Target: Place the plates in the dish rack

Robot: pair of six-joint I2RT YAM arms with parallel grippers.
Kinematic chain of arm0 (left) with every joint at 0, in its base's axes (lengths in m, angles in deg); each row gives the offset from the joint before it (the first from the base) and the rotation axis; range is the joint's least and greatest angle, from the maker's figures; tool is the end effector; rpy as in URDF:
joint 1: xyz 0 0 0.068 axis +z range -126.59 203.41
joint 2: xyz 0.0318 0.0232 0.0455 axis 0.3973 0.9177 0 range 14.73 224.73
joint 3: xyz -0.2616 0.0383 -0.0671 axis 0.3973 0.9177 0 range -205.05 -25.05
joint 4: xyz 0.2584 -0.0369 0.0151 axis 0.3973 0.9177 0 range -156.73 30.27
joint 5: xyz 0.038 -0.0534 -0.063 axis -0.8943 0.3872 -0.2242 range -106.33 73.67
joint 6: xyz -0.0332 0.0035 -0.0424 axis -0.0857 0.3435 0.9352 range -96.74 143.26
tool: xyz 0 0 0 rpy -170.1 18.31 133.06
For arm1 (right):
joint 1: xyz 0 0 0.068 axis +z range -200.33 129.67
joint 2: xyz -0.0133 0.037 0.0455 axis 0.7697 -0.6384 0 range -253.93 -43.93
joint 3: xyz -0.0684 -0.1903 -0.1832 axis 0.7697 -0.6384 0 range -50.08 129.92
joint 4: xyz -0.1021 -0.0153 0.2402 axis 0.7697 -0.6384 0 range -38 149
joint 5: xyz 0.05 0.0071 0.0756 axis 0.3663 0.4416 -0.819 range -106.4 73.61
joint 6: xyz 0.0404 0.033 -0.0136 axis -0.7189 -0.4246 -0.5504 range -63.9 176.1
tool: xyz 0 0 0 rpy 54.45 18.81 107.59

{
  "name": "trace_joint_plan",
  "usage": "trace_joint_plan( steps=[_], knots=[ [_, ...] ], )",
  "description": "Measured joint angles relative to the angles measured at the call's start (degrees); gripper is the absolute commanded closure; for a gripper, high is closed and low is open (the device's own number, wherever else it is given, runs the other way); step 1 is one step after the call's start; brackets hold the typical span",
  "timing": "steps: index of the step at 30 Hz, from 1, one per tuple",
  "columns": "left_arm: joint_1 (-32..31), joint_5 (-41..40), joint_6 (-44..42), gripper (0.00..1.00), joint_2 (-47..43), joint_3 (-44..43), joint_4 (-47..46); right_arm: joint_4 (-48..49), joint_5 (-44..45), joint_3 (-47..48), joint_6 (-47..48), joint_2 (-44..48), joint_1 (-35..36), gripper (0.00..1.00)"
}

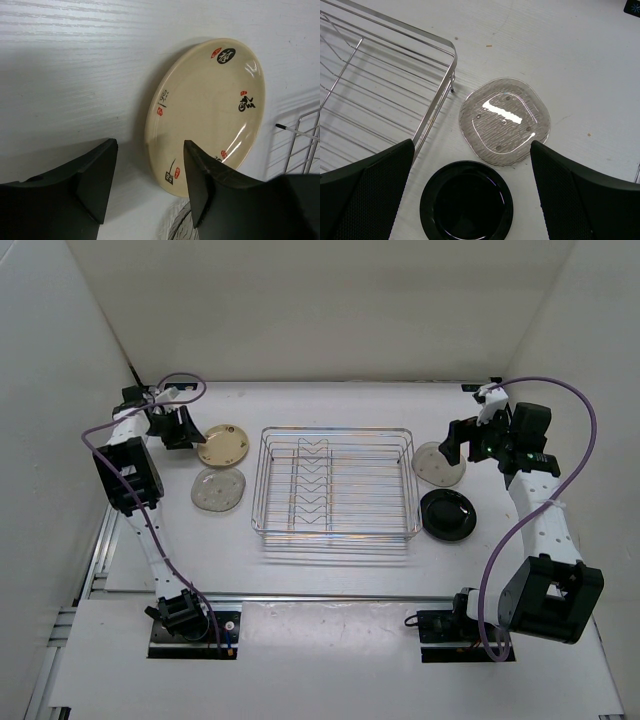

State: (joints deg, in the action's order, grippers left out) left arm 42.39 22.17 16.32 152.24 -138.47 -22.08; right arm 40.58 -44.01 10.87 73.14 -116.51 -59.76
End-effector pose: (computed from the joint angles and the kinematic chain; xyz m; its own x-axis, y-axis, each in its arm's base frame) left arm 0.4797 0.1416 0.1516 -0.8798 -0.2025 -0.4301 0.0658 0.8441 -0.5321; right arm 0.2831 -0.0304 0.3219 -0.3988 -0.1970 -0.8956 -0.3843 0.9226 -0.0318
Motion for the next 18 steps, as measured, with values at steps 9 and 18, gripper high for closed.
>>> trace_joint_plan(
  steps=[9,18],
  knots=[
    [-1.42,-0.61,-0.50,0.42,0.20,0.00,0.35,0.13,-0.61,-0.02,-0.04,0.00,-0.63,0.00],
    [-2.82,-1.05,-0.76,0.50,0.79,-0.70,0.37,0.20,-0.98,-0.02,-0.09,0.00,-1.22,0.00]
  ],
)
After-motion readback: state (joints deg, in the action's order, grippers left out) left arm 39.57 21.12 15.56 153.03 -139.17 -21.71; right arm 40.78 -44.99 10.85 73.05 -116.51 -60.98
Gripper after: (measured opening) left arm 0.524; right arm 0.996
